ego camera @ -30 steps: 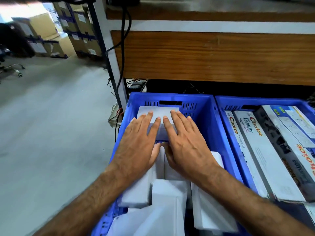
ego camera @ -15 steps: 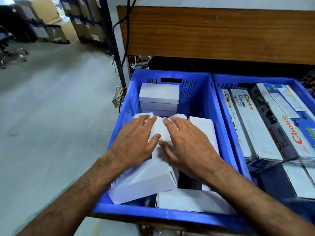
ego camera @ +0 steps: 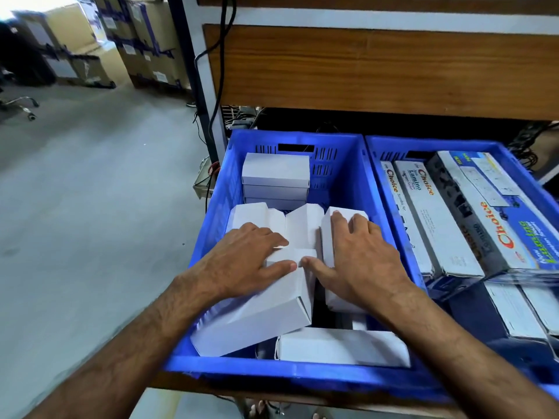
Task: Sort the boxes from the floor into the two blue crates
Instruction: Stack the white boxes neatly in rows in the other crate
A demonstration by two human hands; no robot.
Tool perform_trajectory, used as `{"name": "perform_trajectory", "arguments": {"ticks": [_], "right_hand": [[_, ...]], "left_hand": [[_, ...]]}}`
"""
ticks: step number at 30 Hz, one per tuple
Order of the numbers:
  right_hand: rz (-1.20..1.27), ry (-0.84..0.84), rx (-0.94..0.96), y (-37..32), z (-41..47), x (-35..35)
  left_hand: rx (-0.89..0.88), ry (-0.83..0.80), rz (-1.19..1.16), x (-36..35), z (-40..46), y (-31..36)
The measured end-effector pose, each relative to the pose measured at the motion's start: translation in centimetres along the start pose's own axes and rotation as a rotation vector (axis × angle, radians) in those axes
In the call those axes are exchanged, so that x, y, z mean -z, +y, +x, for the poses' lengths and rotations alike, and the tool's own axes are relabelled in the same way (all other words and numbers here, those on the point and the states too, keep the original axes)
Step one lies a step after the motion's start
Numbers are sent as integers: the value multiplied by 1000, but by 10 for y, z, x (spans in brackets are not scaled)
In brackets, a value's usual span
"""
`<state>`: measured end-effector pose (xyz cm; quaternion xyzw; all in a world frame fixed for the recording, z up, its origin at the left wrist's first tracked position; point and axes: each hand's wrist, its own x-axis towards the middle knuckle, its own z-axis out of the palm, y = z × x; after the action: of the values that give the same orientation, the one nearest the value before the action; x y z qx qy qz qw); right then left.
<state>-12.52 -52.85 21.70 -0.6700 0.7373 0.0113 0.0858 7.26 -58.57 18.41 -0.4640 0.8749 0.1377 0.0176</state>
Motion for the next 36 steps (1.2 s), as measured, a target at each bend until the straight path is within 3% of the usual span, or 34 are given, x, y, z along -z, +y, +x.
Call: {"name": "perform_trajectory", "arguments": {"ticks": [3,11,16,21,26,36], "right_hand": [[42,-54,-10,4,3,6],[-129,-481,151,24,10,41],[-317,-457,210,25,26,40],[-279,-458,255,27,42,33],[-188,-387,322,29,48,29],[-63,-326,287,43,55,46]], "left_hand": [[-30,-15,-31,1,7,-1],[-74,-81,-136,3,17,-14],[-32,-56,-176,7,24,-20],[-100,51,-155,7,20,-3],[-187,129,-363,1,18,29],[-8,57,-776,-10,18,43]]}}
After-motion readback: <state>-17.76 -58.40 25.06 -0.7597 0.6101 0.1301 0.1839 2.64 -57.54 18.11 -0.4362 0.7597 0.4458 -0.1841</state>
